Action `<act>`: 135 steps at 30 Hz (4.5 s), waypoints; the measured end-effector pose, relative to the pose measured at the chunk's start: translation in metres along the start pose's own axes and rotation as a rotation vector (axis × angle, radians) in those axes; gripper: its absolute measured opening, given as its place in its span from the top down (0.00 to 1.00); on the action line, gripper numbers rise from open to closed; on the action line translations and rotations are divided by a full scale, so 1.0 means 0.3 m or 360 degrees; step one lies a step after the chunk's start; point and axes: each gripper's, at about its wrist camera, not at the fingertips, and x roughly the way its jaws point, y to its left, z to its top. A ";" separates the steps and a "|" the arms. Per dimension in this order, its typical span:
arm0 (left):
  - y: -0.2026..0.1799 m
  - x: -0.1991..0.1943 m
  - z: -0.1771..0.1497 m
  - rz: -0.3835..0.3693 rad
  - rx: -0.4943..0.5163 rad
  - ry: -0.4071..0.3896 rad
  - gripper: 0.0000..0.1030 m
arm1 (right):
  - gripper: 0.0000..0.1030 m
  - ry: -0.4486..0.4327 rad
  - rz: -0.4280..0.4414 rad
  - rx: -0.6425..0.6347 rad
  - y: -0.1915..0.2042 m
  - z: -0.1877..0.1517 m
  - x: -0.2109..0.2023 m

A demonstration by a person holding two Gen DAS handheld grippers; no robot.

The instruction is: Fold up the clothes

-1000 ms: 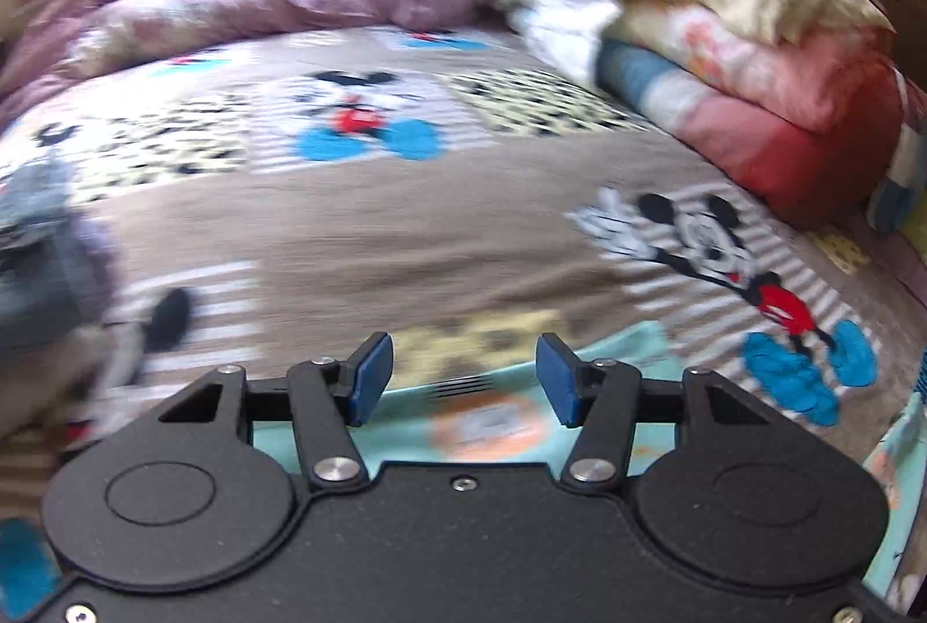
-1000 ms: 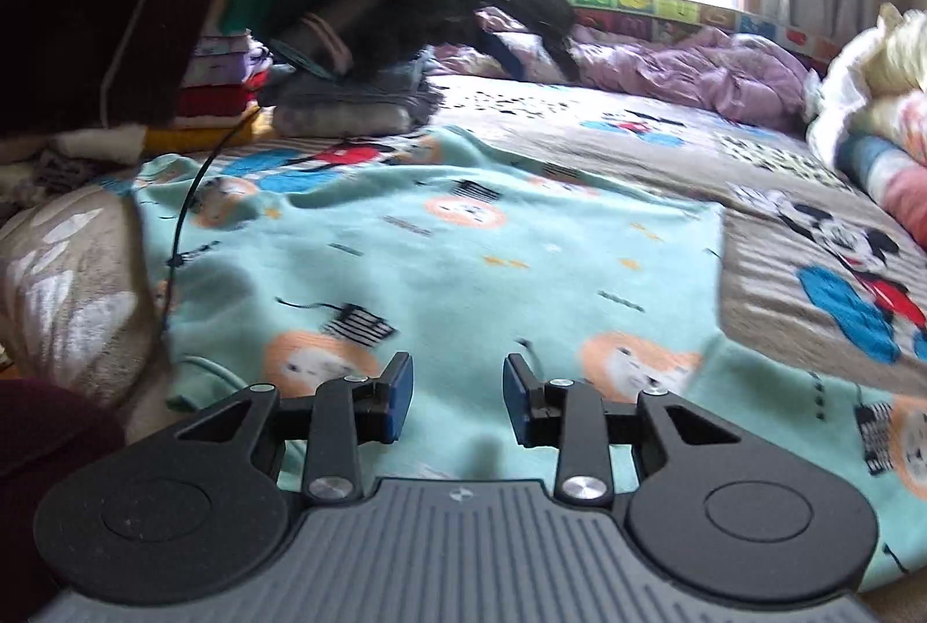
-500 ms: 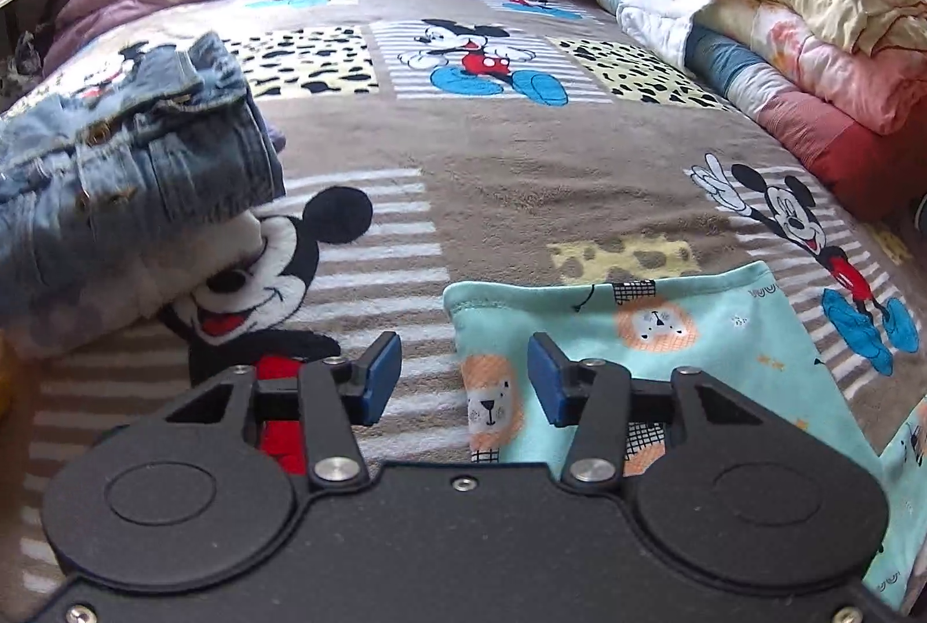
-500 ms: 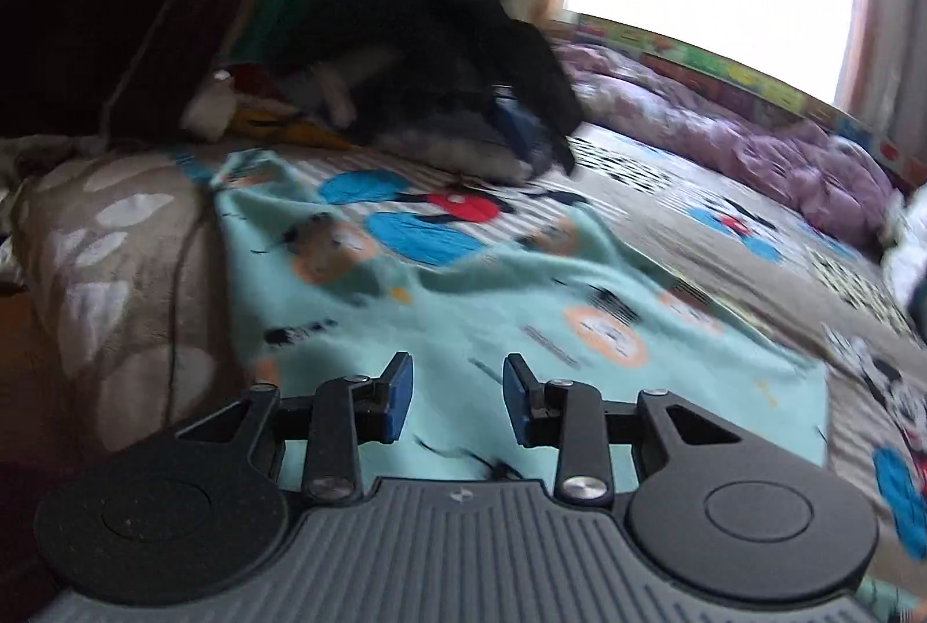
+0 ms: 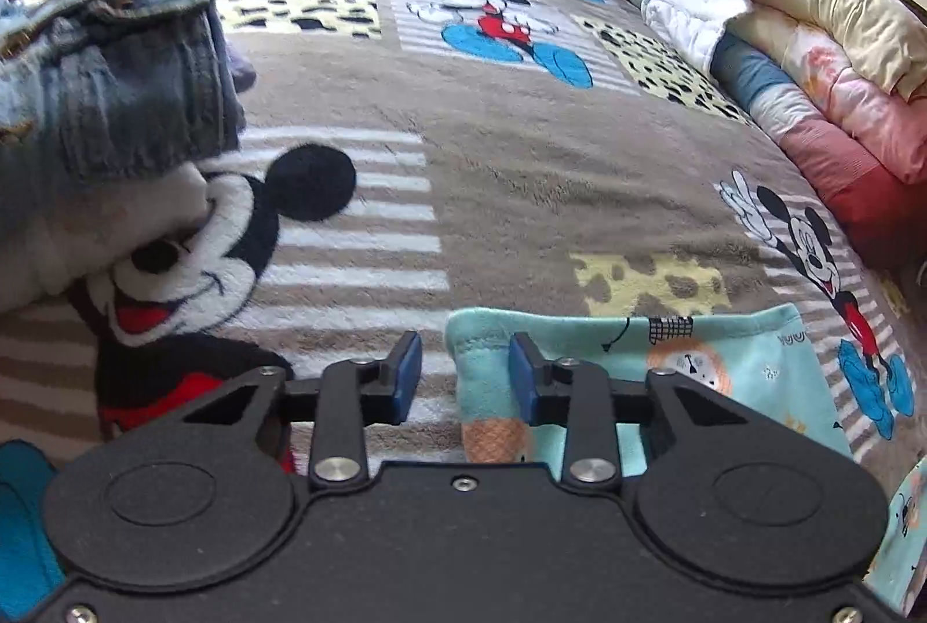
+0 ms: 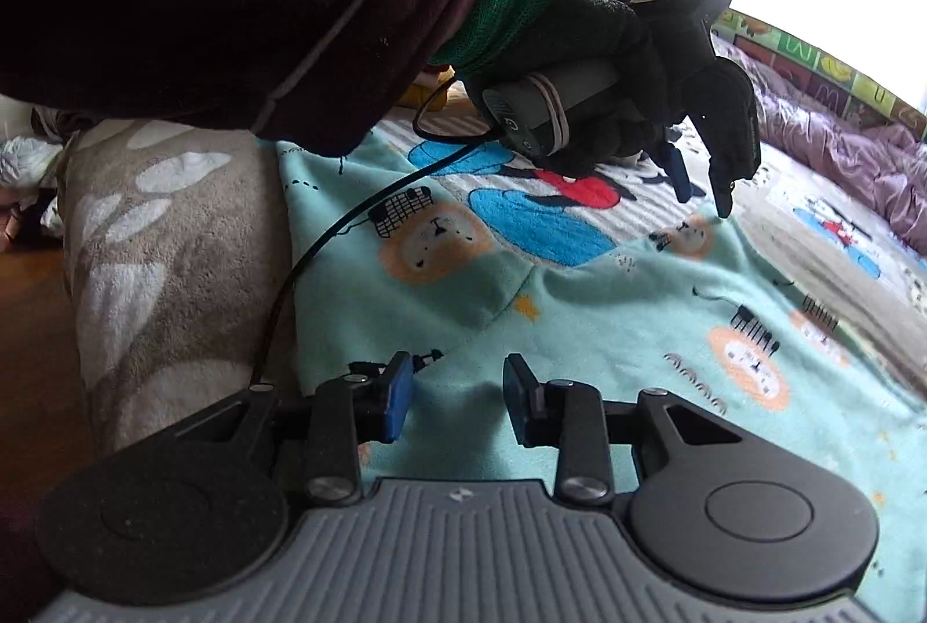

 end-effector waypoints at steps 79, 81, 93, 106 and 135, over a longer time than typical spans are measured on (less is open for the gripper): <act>-1.165 -0.299 -1.266 0.0616 0.2660 -0.0479 0.61 | 0.65 -0.0710 -0.0053 0.2729 -0.479 -0.905 -0.616; -1.160 -0.271 -1.269 0.0641 0.2718 -0.0434 0.61 | 0.66 -0.0707 -0.0068 0.2717 -0.485 -0.900 -0.609; -1.135 -0.212 -1.208 0.0618 0.2614 -0.0429 0.82 | 0.98 -0.0691 -0.0133 0.2672 -0.504 -0.937 -0.608; -1.173 -0.190 -1.183 0.0614 0.2804 -0.0534 0.76 | 0.95 -0.0743 -0.0086 0.2601 -0.504 -0.949 -0.649; -1.201 -0.194 -1.135 0.0445 0.2467 -0.0441 0.82 | 0.90 -0.0801 -0.0275 0.2542 -0.501 -0.953 -0.718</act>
